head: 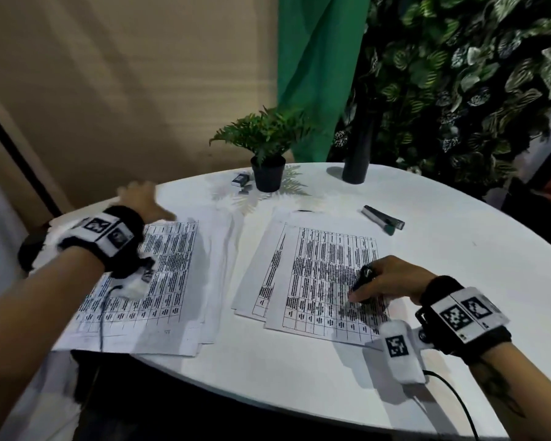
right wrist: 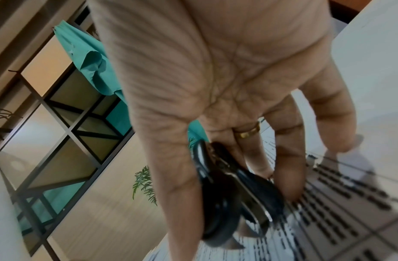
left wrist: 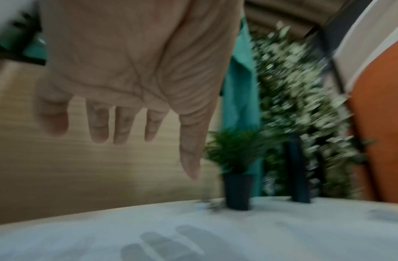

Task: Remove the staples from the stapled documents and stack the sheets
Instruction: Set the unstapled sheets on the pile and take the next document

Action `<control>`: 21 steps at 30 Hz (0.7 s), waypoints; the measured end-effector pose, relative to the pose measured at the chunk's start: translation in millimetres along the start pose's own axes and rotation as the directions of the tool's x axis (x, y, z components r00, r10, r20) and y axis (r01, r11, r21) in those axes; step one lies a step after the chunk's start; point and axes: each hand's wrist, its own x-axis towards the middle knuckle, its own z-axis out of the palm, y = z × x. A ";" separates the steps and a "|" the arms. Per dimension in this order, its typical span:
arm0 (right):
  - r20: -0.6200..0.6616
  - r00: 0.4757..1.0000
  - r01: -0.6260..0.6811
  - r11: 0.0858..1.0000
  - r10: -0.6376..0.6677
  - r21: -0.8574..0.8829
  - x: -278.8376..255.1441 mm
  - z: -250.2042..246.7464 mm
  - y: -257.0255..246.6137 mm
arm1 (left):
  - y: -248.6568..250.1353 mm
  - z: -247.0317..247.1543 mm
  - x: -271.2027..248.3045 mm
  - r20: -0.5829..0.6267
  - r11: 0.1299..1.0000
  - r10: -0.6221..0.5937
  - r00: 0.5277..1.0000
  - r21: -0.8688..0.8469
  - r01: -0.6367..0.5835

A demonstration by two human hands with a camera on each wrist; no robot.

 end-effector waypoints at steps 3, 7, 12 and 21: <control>0.016 1.000 0.003 1.000 -0.003 -0.008 -0.9 -1.7 -1.5 | 70.6 8.3 -10.4 0.159 0.974 0.199 0.967 -0.142 -0.177; 0.035 0.999 0.032 0.999 -0.032 0.004 1.7 -3.2 3.0 | 144.6 49.7 -32.4 0.400 0.944 0.330 0.855 -0.127 -0.305; 0.045 0.999 0.030 1.000 -0.030 0.000 3.6 -3.7 3.7 | 172.5 84.9 -43.9 0.419 0.935 0.317 0.851 0.010 -0.353; 0.012 0.999 0.032 0.999 -0.031 -0.041 3.8 0.4 4.2 | 178.1 99.0 -58.7 0.358 0.933 0.330 0.873 0.016 -0.359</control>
